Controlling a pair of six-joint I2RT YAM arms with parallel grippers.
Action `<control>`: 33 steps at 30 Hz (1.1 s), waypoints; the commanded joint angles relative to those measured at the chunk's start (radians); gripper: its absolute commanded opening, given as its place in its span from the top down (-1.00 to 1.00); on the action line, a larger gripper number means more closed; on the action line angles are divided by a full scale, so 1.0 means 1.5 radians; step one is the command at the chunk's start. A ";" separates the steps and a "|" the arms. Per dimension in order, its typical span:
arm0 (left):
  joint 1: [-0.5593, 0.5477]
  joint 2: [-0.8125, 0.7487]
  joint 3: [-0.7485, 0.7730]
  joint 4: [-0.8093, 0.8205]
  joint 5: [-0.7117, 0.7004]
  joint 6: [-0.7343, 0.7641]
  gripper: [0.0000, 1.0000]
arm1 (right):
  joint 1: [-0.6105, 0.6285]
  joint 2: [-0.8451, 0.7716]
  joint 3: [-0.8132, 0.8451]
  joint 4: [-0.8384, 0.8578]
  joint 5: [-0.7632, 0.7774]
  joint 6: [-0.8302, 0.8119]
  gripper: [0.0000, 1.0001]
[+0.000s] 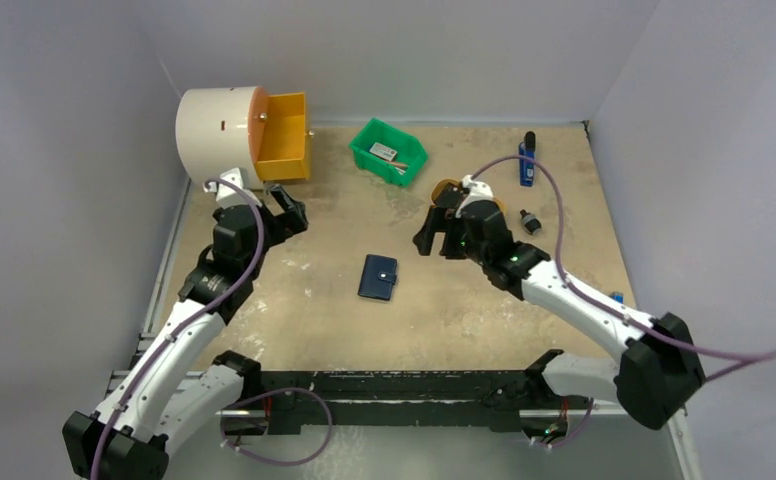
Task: Put the credit cards into the card holder
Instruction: Adjust the card holder at the center of the board.
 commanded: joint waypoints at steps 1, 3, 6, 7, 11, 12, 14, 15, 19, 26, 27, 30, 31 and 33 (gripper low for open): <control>0.003 0.021 0.006 0.046 0.083 -0.003 -0.92 | 0.072 0.070 0.062 0.022 0.001 0.036 -0.94; 0.003 0.039 0.008 0.043 0.124 -0.009 -0.91 | 0.083 0.097 0.074 0.009 0.002 0.059 -0.91; 0.003 0.073 0.004 0.037 0.182 -0.049 -0.89 | 0.098 0.122 0.082 -0.003 0.002 0.069 -0.89; 0.003 0.085 0.001 0.036 0.201 -0.065 -0.88 | 0.103 0.128 0.085 -0.006 0.001 0.065 -0.87; -0.005 0.108 -0.041 0.081 0.270 -0.135 -0.77 | 0.110 0.147 0.098 -0.026 -0.004 0.048 -0.75; -0.017 0.109 -0.058 0.100 0.270 -0.147 -0.76 | 0.112 0.153 0.100 -0.032 -0.007 0.045 -0.72; -0.047 0.120 -0.078 0.112 0.249 -0.161 -0.75 | 0.112 0.168 0.108 -0.049 -0.014 0.040 -0.65; -0.062 0.129 -0.085 0.116 0.243 -0.165 -0.74 | 0.113 0.174 0.109 -0.054 -0.018 0.039 -0.63; -0.108 0.164 -0.118 0.153 0.243 -0.188 -0.64 | 0.113 0.190 0.100 -0.050 -0.045 0.046 -0.52; -0.126 0.226 -0.137 0.209 0.243 -0.184 -0.39 | 0.113 0.208 0.095 -0.053 -0.043 0.051 -0.31; -0.127 0.237 -0.139 0.218 0.248 -0.182 -0.38 | 0.113 0.212 0.093 -0.052 -0.045 0.053 -0.30; -0.134 0.271 -0.144 0.247 0.268 -0.188 -0.34 | 0.113 0.224 0.088 -0.050 -0.050 0.059 -0.24; -0.137 0.279 -0.145 0.255 0.272 -0.192 -0.33 | 0.113 0.227 0.085 -0.048 -0.050 0.059 -0.24; -0.146 0.289 -0.150 0.272 0.274 -0.200 -0.32 | 0.113 0.226 0.080 -0.048 -0.061 0.062 -0.24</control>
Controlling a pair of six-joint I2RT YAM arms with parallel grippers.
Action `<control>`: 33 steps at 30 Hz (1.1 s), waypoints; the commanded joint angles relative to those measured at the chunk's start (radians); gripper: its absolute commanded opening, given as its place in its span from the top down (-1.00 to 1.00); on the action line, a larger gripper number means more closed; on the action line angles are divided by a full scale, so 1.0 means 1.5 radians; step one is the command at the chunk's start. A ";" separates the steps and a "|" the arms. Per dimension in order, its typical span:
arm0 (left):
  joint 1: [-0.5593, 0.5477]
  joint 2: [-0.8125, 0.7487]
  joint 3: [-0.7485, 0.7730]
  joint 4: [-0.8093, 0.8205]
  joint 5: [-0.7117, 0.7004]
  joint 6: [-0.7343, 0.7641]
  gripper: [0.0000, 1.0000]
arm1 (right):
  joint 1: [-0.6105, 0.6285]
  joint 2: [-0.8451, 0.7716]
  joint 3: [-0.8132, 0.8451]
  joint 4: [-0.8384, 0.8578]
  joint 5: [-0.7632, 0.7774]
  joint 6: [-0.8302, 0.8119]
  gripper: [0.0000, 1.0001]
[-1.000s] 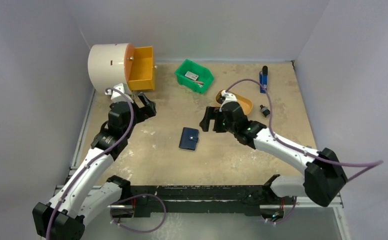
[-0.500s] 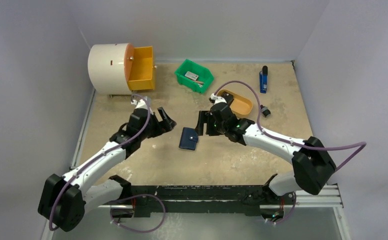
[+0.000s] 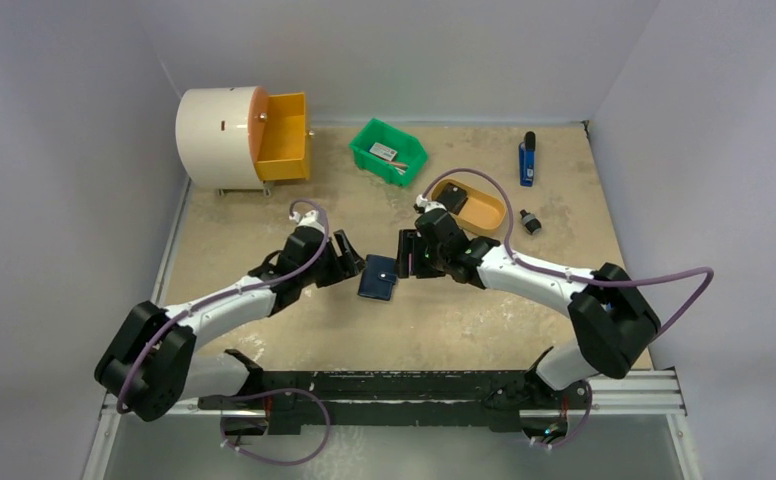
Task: Put the credit cards into the card holder
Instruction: Adjust the card holder at the center of the board.
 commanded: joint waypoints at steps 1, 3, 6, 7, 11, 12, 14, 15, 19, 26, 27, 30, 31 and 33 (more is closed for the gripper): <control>-0.021 0.019 -0.014 0.085 0.025 -0.028 -0.32 | 0.002 -0.001 -0.004 0.002 -0.035 0.022 -0.24; -0.032 0.030 -0.017 0.098 0.026 -0.035 -0.32 | 0.002 -0.005 -0.010 0.006 -0.038 0.036 -0.24; -0.046 0.042 -0.014 0.097 0.013 -0.034 -0.31 | 0.002 -0.013 -0.011 -0.001 -0.030 0.040 -0.24; -0.047 0.045 -0.015 0.095 0.010 -0.035 -0.31 | 0.002 -0.017 -0.012 -0.003 -0.027 0.042 -0.24; -0.054 0.059 -0.015 0.092 0.004 -0.040 -0.30 | 0.003 -0.032 -0.017 -0.009 -0.026 0.045 -0.25; -0.056 0.063 -0.015 0.094 0.004 -0.040 -0.30 | 0.002 -0.034 -0.015 -0.012 -0.026 0.044 -0.25; -0.062 0.072 -0.014 0.101 0.004 -0.043 -0.30 | 0.003 -0.032 -0.010 -0.018 -0.026 0.043 -0.25; -0.065 0.077 -0.013 0.105 0.004 -0.045 -0.29 | 0.002 -0.031 -0.007 -0.021 -0.026 0.041 -0.25; -0.083 0.094 -0.007 0.121 0.004 -0.052 -0.21 | 0.002 -0.028 0.004 -0.018 0.012 0.021 -0.25; -0.119 0.125 0.014 0.137 -0.005 -0.064 -0.09 | 0.002 -0.047 0.004 -0.036 0.030 0.013 -0.25; -0.121 0.126 0.017 0.136 -0.007 -0.065 -0.08 | 0.002 -0.050 0.004 -0.038 0.032 0.012 -0.25; -0.122 0.107 0.023 0.101 -0.038 -0.059 -0.06 | 0.002 -0.056 0.003 -0.044 0.040 0.004 -0.25; -0.122 0.087 0.022 0.085 -0.055 -0.056 -0.06 | 0.002 -0.056 0.003 -0.043 0.041 -0.001 -0.25; -0.122 0.060 0.022 0.058 -0.096 -0.049 -0.07 | 0.006 -0.055 0.006 -0.042 0.045 -0.010 -0.23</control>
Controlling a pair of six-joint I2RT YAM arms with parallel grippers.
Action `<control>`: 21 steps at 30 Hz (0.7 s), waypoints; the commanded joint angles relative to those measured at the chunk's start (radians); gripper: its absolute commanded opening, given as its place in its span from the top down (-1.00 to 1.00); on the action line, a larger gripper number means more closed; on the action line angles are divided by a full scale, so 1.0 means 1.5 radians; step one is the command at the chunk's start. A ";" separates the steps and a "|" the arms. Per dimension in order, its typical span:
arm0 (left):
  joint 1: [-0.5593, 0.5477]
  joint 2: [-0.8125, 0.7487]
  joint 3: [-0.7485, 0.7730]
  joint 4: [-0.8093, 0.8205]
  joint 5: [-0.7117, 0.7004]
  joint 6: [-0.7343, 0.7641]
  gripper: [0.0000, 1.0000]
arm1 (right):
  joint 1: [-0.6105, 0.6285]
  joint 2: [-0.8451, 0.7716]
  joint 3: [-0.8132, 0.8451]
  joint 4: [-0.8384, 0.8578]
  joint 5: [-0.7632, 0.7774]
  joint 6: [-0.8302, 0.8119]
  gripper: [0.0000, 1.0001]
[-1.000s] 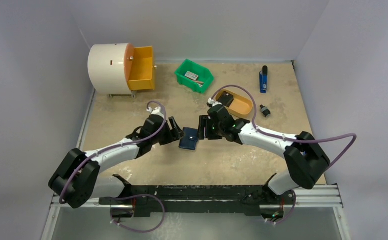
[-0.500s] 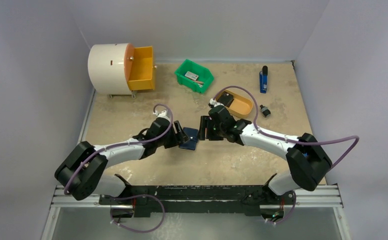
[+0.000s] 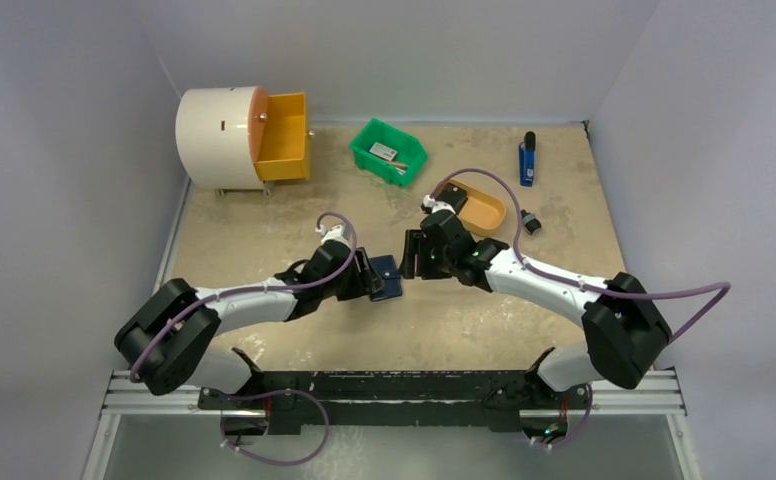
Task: Put the credit cards into the card holder
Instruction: Adjust the card holder at the center of the board, then open the card holder at the center of the board.
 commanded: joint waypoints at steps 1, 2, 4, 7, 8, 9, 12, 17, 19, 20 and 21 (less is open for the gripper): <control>-0.001 -0.069 0.029 -0.032 -0.097 0.004 -0.07 | 0.010 -0.014 0.025 -0.007 0.029 -0.029 -0.20; -0.001 -0.074 0.031 -0.041 -0.111 0.007 -0.07 | 0.016 -0.007 0.033 -0.011 0.034 -0.034 -0.19; -0.001 -0.072 0.045 -0.056 -0.131 0.013 -0.07 | 0.029 0.010 0.052 -0.022 0.045 -0.041 -0.19; -0.001 -0.047 0.070 -0.055 -0.137 0.016 -0.03 | 0.046 0.035 0.075 -0.028 0.054 -0.044 -0.17; -0.001 -0.037 0.076 -0.051 -0.137 0.013 0.00 | 0.050 0.042 0.083 -0.030 0.056 -0.044 -0.16; -0.001 -0.028 0.080 -0.049 -0.140 0.004 0.04 | 0.054 0.051 0.092 -0.033 0.057 -0.044 -0.15; -0.001 -0.010 0.081 -0.024 -0.129 -0.016 0.16 | 0.064 0.075 0.115 -0.044 0.062 -0.045 -0.11; 0.000 0.015 0.081 0.009 -0.116 -0.033 0.41 | 0.070 0.102 0.137 -0.052 0.066 -0.040 -0.04; 0.000 0.025 0.079 0.014 -0.115 -0.037 0.53 | 0.071 0.112 0.143 -0.052 0.066 -0.040 0.00; 0.001 0.029 0.077 0.016 -0.115 -0.038 0.57 | 0.071 0.116 0.146 -0.054 0.066 -0.039 0.01; 0.000 0.032 0.075 0.018 -0.116 -0.040 0.61 | 0.071 0.121 0.150 -0.055 0.066 -0.037 0.02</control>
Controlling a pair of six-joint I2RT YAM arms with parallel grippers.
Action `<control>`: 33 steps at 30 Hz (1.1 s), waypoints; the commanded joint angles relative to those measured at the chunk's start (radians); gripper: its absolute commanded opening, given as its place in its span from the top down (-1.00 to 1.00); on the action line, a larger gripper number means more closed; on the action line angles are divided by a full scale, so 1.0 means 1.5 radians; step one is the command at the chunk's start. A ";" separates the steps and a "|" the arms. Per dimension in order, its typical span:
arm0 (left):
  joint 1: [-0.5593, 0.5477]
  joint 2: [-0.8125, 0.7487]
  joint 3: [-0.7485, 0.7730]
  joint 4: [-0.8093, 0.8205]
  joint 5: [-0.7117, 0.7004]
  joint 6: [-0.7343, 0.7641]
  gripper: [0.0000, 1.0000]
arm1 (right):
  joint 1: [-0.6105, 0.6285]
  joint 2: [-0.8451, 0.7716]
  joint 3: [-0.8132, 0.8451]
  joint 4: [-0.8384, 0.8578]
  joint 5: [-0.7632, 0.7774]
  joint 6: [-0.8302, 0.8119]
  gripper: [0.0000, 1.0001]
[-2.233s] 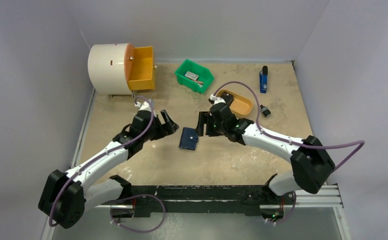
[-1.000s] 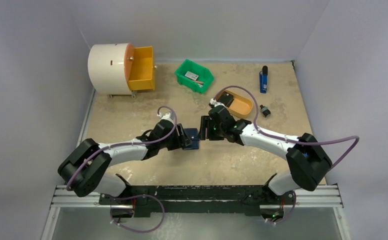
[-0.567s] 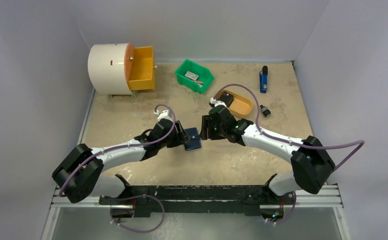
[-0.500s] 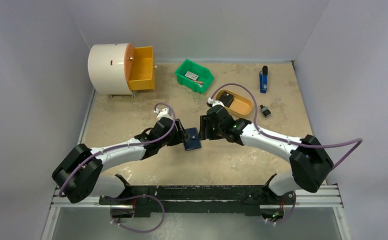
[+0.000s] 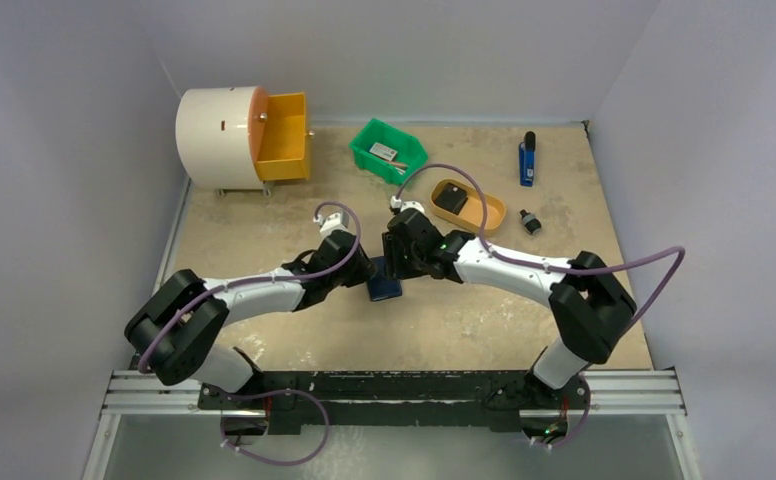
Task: Put the credit cards into the card holder
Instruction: Open the card holder at the center of the board.
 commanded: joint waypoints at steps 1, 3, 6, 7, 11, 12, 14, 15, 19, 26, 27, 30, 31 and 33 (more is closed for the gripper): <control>0.000 0.013 0.011 0.046 -0.002 -0.019 0.64 | 0.004 0.013 0.039 -0.013 0.019 0.001 0.03; 0.001 0.014 0.003 0.049 -0.007 -0.023 0.68 | 0.005 0.023 0.047 -0.016 0.019 0.003 0.04; 0.001 0.013 -0.013 0.058 -0.012 -0.029 0.71 | 0.005 0.039 0.058 -0.016 0.017 0.006 0.05; 0.001 0.014 -0.018 0.062 -0.012 -0.031 0.73 | 0.005 0.047 0.063 -0.017 0.017 0.009 0.06; 0.002 0.021 -0.026 0.072 -0.009 -0.031 0.78 | 0.005 0.071 0.082 -0.019 0.010 0.015 0.08; 0.002 0.023 -0.026 0.073 -0.008 -0.031 0.80 | 0.005 0.078 0.088 -0.021 0.008 0.015 0.08; 0.002 0.026 -0.028 0.075 -0.009 -0.031 0.83 | 0.005 0.090 0.098 -0.025 0.008 0.018 0.08; 0.002 0.027 -0.030 0.078 -0.010 -0.032 0.84 | 0.005 0.096 0.102 -0.027 0.008 0.019 0.09; 0.002 0.028 -0.038 0.083 -0.010 -0.035 0.88 | 0.005 0.111 0.116 -0.041 0.013 0.021 0.11; 0.004 0.026 -0.043 0.084 -0.012 -0.035 0.92 | 0.006 0.137 0.128 -0.068 0.025 0.025 0.13; 0.004 0.026 -0.043 0.084 -0.012 -0.034 0.93 | 0.006 0.140 0.128 -0.072 0.027 0.026 0.13; 0.004 0.027 -0.043 0.085 -0.013 -0.035 0.94 | 0.005 0.148 0.129 -0.076 0.033 0.026 0.13; 0.004 0.027 -0.044 0.086 -0.013 -0.035 0.94 | 0.006 0.149 0.129 -0.077 0.034 0.025 0.13; 0.004 0.027 -0.045 0.086 -0.014 -0.035 0.96 | 0.006 0.154 0.131 -0.079 0.037 0.025 0.13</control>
